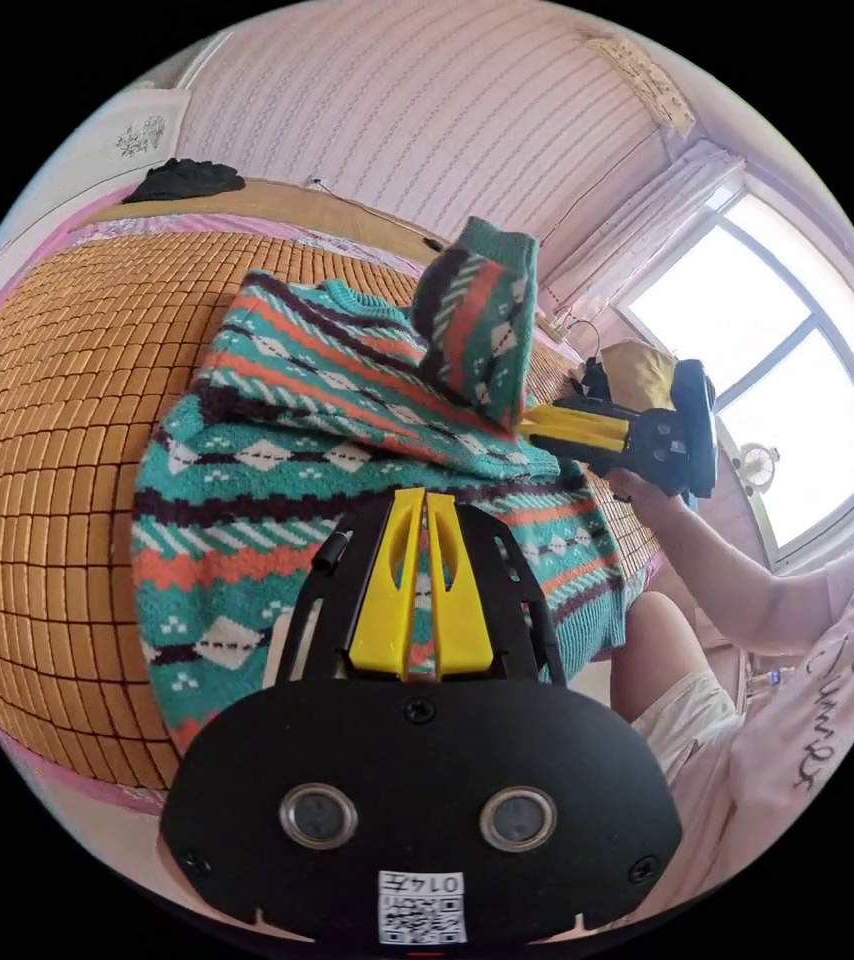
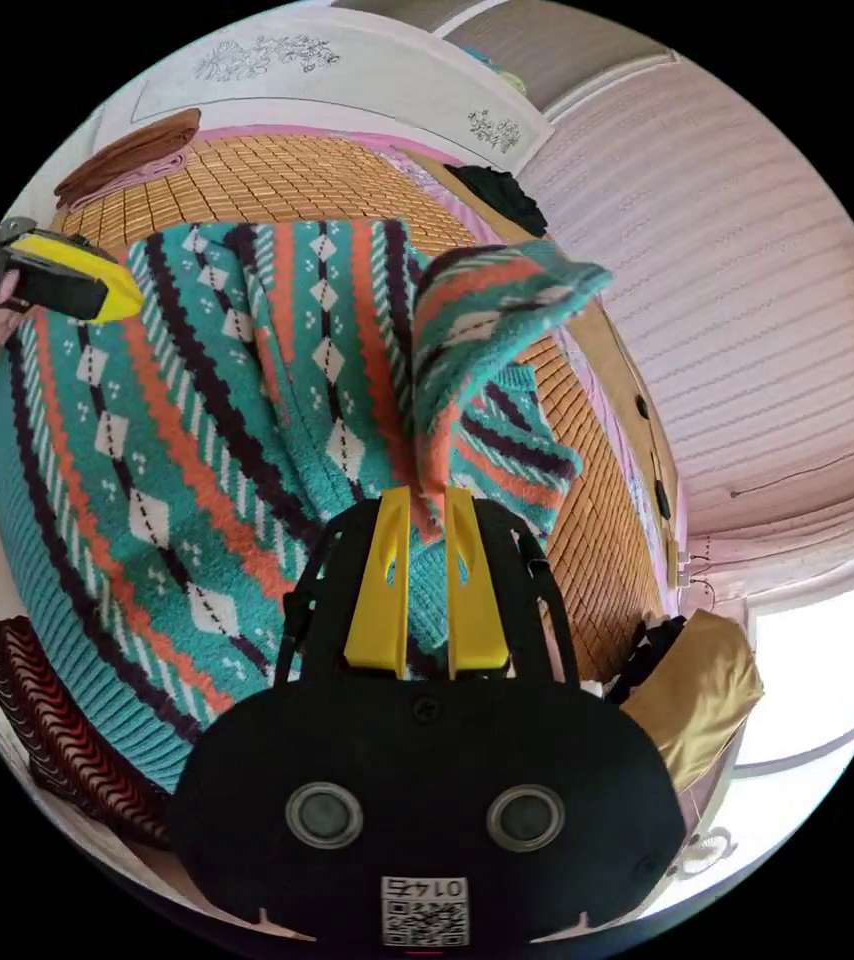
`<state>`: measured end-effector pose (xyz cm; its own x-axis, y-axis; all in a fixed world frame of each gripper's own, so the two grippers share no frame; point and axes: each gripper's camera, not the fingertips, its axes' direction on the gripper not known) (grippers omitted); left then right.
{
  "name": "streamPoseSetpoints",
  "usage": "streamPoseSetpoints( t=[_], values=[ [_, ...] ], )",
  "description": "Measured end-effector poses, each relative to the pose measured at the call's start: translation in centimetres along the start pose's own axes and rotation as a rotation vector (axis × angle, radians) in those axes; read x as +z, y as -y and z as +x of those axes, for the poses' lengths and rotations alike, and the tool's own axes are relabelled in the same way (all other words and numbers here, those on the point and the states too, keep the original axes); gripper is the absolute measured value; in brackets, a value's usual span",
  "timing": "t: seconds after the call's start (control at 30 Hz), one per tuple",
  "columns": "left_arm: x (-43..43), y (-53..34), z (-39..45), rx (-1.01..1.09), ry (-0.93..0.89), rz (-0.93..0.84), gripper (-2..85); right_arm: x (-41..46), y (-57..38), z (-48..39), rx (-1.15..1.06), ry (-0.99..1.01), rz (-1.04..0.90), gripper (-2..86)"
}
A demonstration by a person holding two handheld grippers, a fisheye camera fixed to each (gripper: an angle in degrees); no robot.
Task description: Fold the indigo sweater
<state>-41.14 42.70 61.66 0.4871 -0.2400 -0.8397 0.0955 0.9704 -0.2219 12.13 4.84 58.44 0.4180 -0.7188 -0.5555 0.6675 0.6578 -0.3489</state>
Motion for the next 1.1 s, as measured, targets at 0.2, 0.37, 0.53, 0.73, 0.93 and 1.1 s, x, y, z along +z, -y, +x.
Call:
streamPoseSetpoints(
  t=[0.2,0.37,0.53,0.73,0.93,1.1],
  values=[
    [-3.9,0.5,-5.2,-0.104,0.069,0.084,0.4,-0.7,-1.3,1.6,0.12,0.144,-0.021,-0.8],
    [-2.0,7.3,-4.7,-0.03,-0.012,0.113,4.8,0.9,-0.5,7.2,0.386,0.342,-0.019,-1.0],
    [6.2,17.5,1.3,0.123,-0.084,-0.008,5.3,6.5,0.7,8.6,0.525,0.67,-0.136,-1.0],
    [16.7,21.1,5.3,0.215,0.186,-0.236,7.7,8.8,-0.9,7.6,0.574,0.715,-0.118,-0.9],
    [9.8,18.7,3.9,0.195,0.005,-0.071,1.4,8.5,-0.4,6.8,0.462,0.585,-0.11,-1.0],
    [-1.3,6.0,0.2,0.047,-0.116,0.078,-0.1,8.4,-2.0,7.8,0.45,0.596,-0.074,-1.0]
  ],
)
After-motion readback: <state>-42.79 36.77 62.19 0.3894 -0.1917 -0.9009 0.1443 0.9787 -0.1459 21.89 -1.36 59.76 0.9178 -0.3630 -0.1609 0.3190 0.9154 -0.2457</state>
